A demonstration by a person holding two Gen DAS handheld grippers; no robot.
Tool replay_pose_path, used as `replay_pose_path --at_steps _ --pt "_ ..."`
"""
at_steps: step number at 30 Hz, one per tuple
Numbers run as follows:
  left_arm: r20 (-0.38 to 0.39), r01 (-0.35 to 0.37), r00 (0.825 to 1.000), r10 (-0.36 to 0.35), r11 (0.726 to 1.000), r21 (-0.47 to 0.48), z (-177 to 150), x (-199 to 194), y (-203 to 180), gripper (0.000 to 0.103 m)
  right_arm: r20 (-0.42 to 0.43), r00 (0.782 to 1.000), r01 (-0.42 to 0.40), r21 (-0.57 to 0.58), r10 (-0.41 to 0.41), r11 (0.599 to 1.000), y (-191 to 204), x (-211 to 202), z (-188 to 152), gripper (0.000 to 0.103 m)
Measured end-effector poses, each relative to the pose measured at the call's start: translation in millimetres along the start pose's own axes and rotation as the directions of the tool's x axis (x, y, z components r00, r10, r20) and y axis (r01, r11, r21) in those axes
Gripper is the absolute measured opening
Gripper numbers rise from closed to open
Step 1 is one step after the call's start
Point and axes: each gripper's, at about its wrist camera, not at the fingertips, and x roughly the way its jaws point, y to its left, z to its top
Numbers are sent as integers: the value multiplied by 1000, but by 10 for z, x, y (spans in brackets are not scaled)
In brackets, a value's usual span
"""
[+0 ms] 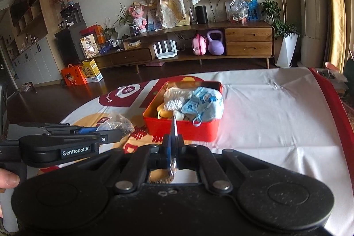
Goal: Organize soft objects
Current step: 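Carry the tea bag and card packet over the red tin and lower them in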
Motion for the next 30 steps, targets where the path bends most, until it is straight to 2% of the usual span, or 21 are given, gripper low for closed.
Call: replay_pose_path --at_steps 11,19,30 --pt "59 -47 997 43 997 66 504 255 84 19 27 1000 -6 -8 6 1000 -24 373 510 3" --pt "30 -78 997 75 993 94 692 722 173 19 9 1000 -19 14 19 1000 -116 820 709 3" --pt "-24 -81 996 84 992 101 785 1351 250 19 -60 998 -12 40 14 999 -218 1487 743 3"
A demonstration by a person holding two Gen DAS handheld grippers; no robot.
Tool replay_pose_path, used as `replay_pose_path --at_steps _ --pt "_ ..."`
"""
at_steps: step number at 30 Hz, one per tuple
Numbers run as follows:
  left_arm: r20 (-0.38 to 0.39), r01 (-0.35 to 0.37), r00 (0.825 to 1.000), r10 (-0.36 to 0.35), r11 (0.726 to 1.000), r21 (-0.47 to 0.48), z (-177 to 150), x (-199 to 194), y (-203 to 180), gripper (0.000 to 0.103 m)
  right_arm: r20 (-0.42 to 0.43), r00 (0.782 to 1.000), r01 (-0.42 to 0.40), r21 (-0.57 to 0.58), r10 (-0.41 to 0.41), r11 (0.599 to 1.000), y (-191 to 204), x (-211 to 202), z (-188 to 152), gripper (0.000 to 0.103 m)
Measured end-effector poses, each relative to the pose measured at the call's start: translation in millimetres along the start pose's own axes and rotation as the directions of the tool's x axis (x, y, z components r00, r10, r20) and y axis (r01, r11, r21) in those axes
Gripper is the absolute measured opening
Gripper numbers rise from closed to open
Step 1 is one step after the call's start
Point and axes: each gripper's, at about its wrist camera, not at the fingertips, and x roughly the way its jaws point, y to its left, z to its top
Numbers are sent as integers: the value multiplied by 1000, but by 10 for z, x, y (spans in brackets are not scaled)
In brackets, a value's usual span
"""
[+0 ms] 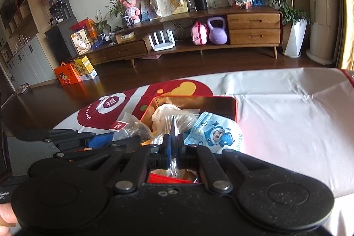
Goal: Organize soft objects
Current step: 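Carry the tea bag and card packet over the red tin and lower them in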
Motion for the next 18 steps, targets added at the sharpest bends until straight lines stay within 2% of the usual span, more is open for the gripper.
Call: replay_pose_path --at_steps 8,18 --pt "-48 16 999 -18 999 -35 -29 328 60 19 -65 998 9 20 -7 1000 -96 365 -54 3" --pt "-97 36 994 -41 998 -55 -93 614 107 19 -113 994 0 49 5 999 -221 600 -131 3"
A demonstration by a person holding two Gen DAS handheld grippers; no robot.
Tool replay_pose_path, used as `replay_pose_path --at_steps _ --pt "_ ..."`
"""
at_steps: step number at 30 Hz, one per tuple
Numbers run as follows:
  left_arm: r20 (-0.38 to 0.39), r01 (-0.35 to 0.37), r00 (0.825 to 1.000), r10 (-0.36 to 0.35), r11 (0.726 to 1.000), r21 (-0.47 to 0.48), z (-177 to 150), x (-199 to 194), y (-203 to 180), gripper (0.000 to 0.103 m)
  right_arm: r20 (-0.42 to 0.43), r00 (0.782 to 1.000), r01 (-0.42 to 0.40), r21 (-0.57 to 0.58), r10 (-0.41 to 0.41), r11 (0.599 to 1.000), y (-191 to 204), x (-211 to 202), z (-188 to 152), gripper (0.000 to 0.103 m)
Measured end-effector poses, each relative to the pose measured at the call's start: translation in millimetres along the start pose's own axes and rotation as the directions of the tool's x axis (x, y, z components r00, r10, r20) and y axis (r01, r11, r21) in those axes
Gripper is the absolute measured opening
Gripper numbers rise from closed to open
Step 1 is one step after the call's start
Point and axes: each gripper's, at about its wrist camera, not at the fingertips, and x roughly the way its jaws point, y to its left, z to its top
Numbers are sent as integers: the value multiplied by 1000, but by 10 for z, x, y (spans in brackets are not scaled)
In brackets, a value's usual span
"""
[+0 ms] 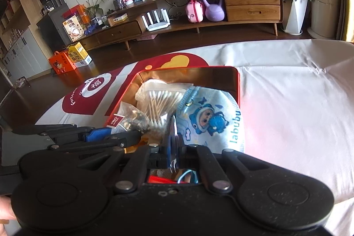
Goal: Organize soft objects
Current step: 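Carry the tea bag and card packet over the red tin and lower them in, then open both tools to release the tea bag and card packet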
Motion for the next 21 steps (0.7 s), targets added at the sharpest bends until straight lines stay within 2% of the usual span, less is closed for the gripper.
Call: replay_pose_path --at_steps 5,11,18,21 --pt "-31 13 999 -13 1000 8 -54 96 -23 19 -15 1000 -1 -6 1 1000 -41 45 -64 4" --pt "-62 8 998 -9 1000 -4 -116 147 -18 19 -21 999 30 -31 -31 999 -29 45 -103 15" --pt "-67 15 998 -16 1000 -27 -125 92 -10 20 -23 998 56 -24 -57 998 -46 -6 -107 22" --pt "-64 17 998 -18 1000 -26 -125 44 -23 24 -18 998 55 -23 -56 998 -47 -62 -98 25"
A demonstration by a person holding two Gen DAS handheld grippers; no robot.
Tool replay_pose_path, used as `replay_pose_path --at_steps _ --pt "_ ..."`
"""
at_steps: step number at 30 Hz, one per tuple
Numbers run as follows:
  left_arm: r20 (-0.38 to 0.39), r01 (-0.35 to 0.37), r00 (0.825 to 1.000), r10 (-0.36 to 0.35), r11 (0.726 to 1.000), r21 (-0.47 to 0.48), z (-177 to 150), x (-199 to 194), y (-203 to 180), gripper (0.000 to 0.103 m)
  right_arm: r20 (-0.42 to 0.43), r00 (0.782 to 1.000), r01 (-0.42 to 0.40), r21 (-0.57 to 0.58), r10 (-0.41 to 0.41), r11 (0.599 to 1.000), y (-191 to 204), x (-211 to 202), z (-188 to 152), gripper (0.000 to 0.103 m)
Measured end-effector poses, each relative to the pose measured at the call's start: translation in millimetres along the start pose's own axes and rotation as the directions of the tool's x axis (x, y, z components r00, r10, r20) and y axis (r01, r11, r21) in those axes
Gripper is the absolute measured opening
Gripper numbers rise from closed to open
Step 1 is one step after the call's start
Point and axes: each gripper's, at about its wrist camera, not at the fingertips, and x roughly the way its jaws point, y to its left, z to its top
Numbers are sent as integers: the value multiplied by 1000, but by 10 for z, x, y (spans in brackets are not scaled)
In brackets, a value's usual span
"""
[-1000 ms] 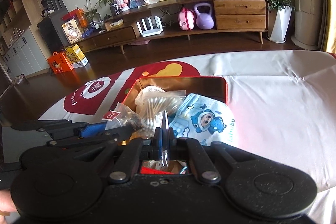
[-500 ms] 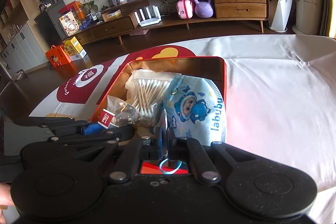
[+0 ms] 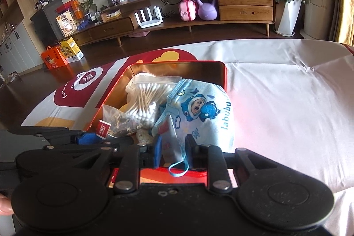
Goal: Organize soft objects
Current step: 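Open both tools to release the tea bag and card packet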
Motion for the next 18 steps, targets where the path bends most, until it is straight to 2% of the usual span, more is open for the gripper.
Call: replay_pose_path --at_steps 2,9,10,11,13,18 --pt "6 5 1000 -5 1000 -3 -6 -37 -6 29 5 1000 1 3 -1 1000 -4 -40 4 31" --pt "13 5 1000 -5 1000 -9 -14 -162 -32 31 24 1000 -11 20 11 1000 -12 -195 25 35" --pt "14 6 1000 -6 1000 -10 -14 -185 -35 37 27 1000 -12 21 12 1000 -7 -224 29 36" --pt "20 7 1000 -7 1000 -10 -18 -214 -39 49 31 999 -14 20 13 1000 -2 -255 30 39" --pt "48 1 999 0 1000 -6 -37 -300 -50 63 38 999 -12 17 11 1000 5 -317 30 40" --pt "66 1 998 -1 1000 -6 -57 -459 -81 64 57 998 -12 16 12 1000 14 -497 42 47"
